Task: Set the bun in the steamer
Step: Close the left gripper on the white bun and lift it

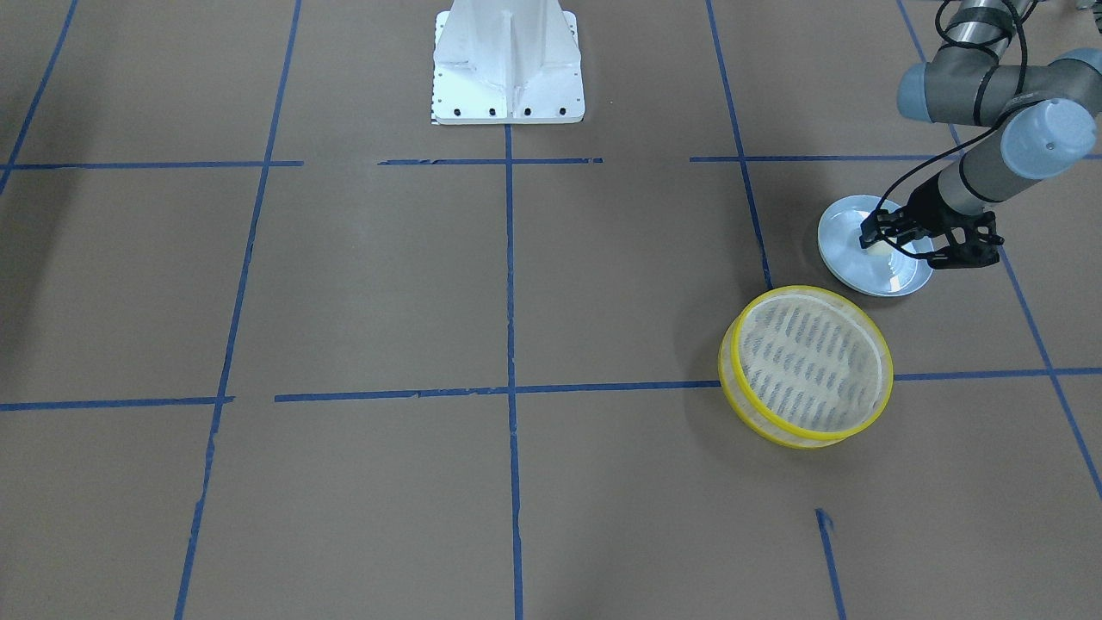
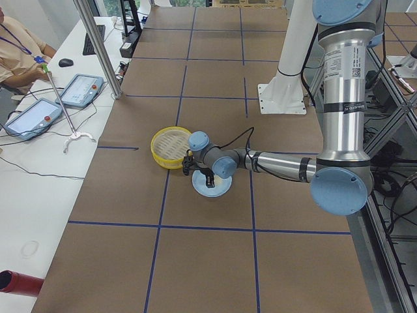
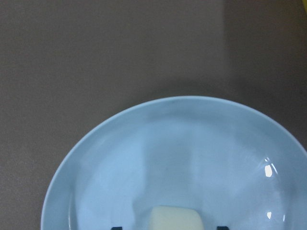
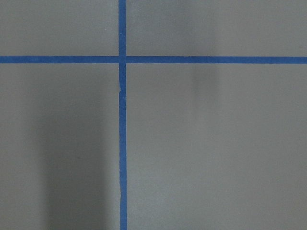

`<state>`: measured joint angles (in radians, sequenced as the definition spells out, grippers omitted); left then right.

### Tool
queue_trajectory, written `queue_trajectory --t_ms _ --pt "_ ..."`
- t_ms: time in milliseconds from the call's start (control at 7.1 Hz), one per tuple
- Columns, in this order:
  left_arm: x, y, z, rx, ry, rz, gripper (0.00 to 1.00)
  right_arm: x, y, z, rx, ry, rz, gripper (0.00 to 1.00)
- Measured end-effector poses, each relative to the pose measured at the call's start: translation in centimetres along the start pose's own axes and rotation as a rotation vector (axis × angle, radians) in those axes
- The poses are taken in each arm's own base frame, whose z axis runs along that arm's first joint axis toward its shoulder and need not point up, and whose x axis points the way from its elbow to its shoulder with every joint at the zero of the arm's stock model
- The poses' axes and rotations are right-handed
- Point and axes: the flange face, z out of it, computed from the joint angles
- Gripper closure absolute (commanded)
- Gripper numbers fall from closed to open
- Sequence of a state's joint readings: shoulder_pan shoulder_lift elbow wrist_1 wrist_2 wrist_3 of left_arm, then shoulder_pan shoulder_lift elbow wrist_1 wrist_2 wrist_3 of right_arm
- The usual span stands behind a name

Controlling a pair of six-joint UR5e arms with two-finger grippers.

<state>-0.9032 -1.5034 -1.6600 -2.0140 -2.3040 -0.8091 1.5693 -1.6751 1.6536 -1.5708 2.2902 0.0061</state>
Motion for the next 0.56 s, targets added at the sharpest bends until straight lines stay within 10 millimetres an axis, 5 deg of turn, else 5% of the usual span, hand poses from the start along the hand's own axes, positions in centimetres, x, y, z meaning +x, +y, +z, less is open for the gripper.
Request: queue_trajectory --t_ms 563 --pt "0.52 0.10 -0.23 0.003 0.005 0.009 0.56 0.00 0.00 0.00 0.000 0.000 0.000 0.00"
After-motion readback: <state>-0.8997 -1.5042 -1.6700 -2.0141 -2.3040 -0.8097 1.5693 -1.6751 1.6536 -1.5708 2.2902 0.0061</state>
